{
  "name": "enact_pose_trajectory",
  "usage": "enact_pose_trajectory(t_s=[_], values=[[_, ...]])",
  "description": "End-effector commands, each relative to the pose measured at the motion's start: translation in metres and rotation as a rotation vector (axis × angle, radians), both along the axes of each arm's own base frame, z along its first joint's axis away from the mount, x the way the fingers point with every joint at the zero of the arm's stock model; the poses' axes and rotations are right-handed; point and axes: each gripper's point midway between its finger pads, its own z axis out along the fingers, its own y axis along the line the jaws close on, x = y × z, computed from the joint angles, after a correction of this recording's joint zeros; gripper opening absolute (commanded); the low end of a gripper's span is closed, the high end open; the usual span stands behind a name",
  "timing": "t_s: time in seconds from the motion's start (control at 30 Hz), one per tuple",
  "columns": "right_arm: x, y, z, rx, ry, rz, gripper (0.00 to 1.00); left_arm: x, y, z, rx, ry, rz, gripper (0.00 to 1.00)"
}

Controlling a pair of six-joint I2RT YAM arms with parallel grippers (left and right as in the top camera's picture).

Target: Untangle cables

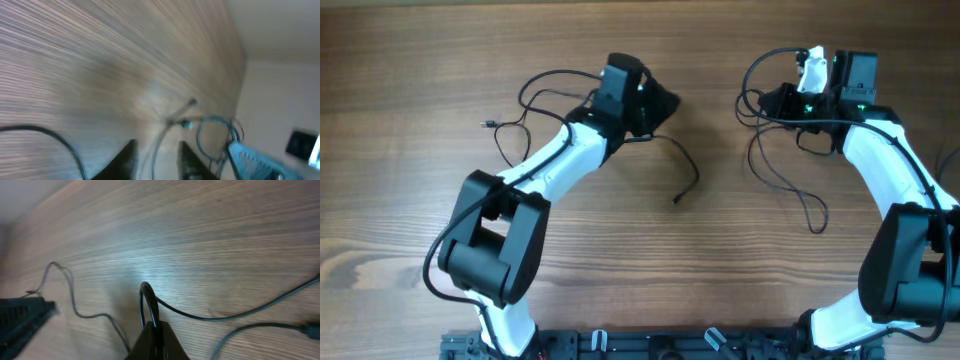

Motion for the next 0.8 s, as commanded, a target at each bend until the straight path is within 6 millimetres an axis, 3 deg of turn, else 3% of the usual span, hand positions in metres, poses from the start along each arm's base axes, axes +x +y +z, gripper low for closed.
enact_pose_trajectory(t_s=[0.0, 0.03, 0.13, 0.3, 0.43, 0.7, 0.73, 0.77], values=[[-0.008, 0.034, 0.023, 0.151, -0.048, 0.153, 0.04, -0.036, -0.047, 0.007, -0.064, -0.001, -0.173, 0.50], [-0.011, 0.042, 0.027, 0.162, -0.070, 0.202, 0.04, -0.042, -0.057, 0.009, -0.070, -0.013, -0.196, 0.54], [-0.018, 0.059, 0.032, 0.201, -0.081, 0.268, 0.04, -0.050, -0.070, 0.011, -0.093, 0.022, -0.172, 0.52], [-0.026, 0.080, 0.038, 0.240, -0.083, 0.336, 0.04, -0.048, -0.066, 0.004, -0.083, 0.055, -0.123, 0.42], [-0.028, 0.083, 0.040, 0.256, -0.085, 0.350, 0.04, -0.042, -0.055, -0.007, -0.026, 0.066, -0.064, 0.42], [-0.038, 0.091, 0.046, 0.311, -0.086, 0.410, 0.04, -0.031, -0.044, -0.010, -0.008, 0.069, 0.033, 0.60], [-0.039, 0.092, 0.047, 0.316, -0.084, 0.413, 0.04, -0.029, -0.044, -0.009, -0.008, 0.062, 0.037, 0.56], [-0.040, 0.092, 0.047, 0.320, -0.083, 0.414, 0.04, -0.029, -0.044, -0.008, -0.008, 0.060, 0.039, 0.34]])
